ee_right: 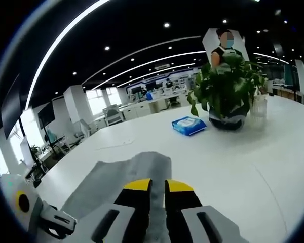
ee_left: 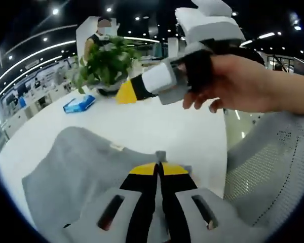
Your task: Open the folded towel by lifting each exposed corner and separating the folded layers until the towel lies flat within the target outline without major curled edges
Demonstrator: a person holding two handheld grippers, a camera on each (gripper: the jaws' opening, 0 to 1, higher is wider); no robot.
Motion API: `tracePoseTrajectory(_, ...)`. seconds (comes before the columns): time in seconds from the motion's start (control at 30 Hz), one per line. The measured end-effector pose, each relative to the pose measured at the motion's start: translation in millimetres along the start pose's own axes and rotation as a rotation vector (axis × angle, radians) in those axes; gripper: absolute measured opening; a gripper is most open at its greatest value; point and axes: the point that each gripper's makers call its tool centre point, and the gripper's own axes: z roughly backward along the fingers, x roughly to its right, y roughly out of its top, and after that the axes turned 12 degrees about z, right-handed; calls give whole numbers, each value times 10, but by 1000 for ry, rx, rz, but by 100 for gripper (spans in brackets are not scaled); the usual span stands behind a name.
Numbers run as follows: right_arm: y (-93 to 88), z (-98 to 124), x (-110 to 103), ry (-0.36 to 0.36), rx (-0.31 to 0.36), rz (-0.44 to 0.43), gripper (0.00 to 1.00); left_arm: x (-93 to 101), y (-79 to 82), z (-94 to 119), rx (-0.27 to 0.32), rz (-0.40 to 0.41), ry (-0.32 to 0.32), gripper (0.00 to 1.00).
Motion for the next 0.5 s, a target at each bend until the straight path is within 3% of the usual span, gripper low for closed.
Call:
tracePoseTrajectory(0.27, -73, -15, 1, -8, -30, 19, 7, -310, 158, 208, 59, 43, 91, 2)
tracePoseTrajectory(0.5, -142, -41, -76, 3, -59, 96, 8, -574, 251, 400, 109, 61, 164, 2)
